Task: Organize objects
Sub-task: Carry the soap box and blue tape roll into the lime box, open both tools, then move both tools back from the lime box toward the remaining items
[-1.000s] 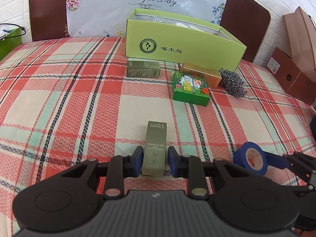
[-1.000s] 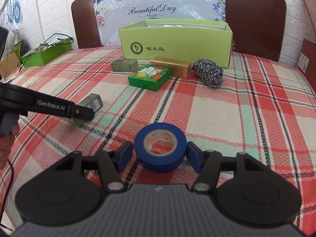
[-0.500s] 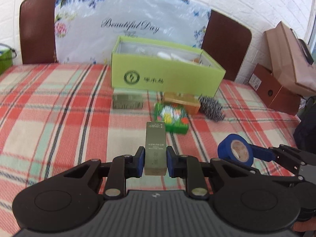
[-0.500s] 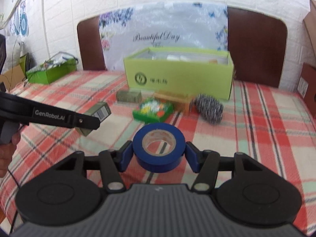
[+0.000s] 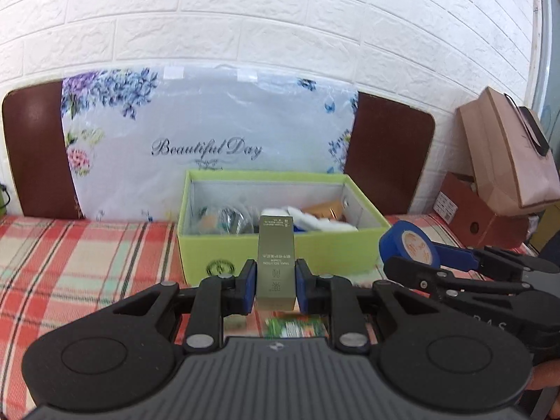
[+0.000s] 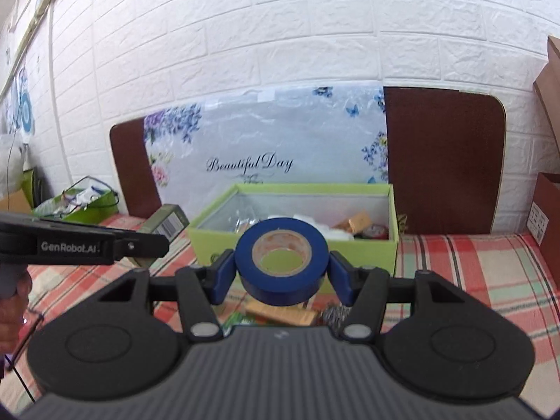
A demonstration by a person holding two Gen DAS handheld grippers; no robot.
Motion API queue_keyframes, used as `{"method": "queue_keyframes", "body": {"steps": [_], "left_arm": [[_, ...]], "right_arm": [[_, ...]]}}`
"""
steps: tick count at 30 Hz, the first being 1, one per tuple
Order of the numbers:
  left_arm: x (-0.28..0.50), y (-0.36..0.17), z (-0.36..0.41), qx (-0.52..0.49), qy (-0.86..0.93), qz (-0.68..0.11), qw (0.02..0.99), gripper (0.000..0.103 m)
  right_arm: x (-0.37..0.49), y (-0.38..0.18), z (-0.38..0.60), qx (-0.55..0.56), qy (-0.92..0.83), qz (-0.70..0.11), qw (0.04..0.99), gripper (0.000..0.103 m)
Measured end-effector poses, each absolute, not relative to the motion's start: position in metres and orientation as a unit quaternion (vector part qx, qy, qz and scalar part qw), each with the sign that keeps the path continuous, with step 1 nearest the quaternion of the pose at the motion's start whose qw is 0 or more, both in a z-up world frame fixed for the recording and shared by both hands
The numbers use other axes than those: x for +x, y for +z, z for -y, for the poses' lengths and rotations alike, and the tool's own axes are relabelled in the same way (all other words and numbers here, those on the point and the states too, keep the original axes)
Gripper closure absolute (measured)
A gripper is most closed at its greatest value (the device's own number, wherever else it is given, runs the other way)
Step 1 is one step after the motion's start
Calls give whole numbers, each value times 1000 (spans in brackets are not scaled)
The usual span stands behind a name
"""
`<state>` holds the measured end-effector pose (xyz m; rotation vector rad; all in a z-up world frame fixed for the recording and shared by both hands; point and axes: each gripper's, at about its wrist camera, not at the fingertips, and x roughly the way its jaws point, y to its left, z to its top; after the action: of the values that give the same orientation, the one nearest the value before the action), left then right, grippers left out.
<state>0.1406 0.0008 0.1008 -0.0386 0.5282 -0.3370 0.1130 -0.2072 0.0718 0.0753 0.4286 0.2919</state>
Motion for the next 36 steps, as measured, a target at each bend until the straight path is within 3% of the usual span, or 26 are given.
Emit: {"method": "queue_keyframes", "body": {"steps": [12,16,26,27,28,29,30,32,36], "left_arm": [[255,113,13,-20,-129,-265,955,80],[295,106,12,-60,-143,-284,946,80],[349,78,31,-51,-148,-300,941,80],[349,77,32,-47,-144,-288,945,77],[348,76,34,-41,-140,-278,949,54],[348,75,36,-32,-133,-273,952,35],[348,74,36,-23,-121,-266,956,8],[343,74,35,-13,-102,-242,965,4],[343,77,32,-20,-102,-256,961,4]], "right_arm": [[231,62,194,7,127,-231,965,47],[267,47,194,3,124,-243,962,47],[318,16,200,0,116,-267,957,46],[321,13,200,-1,117,-267,957,46],[322,10,200,-5,120,-266,957,41],[322,8,200,-11,122,-264,957,27],[321,8,200,-17,122,-260,958,24],[314,9,201,-24,132,-241,961,5],[306,12,202,-31,129,-234,963,0]]}}
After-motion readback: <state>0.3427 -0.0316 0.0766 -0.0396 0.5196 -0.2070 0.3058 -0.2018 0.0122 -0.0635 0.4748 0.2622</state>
